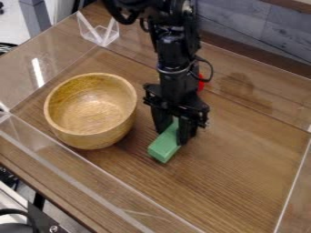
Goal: Put the green stick in the brown bowl
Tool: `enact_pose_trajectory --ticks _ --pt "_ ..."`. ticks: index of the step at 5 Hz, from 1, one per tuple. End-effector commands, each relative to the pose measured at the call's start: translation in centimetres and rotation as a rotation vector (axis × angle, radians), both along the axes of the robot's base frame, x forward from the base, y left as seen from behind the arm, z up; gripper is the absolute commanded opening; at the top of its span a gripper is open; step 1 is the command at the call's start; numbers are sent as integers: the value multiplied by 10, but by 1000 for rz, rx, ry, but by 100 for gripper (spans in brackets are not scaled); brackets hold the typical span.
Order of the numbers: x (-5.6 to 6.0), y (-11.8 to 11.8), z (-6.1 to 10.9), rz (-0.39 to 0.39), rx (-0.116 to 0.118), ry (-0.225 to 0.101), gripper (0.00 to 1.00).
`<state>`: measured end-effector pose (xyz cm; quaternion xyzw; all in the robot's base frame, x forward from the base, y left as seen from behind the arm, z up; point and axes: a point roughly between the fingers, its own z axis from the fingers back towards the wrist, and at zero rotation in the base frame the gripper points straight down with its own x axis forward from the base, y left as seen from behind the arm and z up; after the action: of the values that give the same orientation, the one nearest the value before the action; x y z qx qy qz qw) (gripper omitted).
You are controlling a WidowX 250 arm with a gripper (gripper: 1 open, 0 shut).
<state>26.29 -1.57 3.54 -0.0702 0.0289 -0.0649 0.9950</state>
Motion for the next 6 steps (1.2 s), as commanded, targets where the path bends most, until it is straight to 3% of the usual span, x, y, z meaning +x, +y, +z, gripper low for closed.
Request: enact_pose_trajectory --ticks 1,6 --pt "5 4 18 6 -4 -54 0" --pt "1 16 42 -28 -11 -66 0"
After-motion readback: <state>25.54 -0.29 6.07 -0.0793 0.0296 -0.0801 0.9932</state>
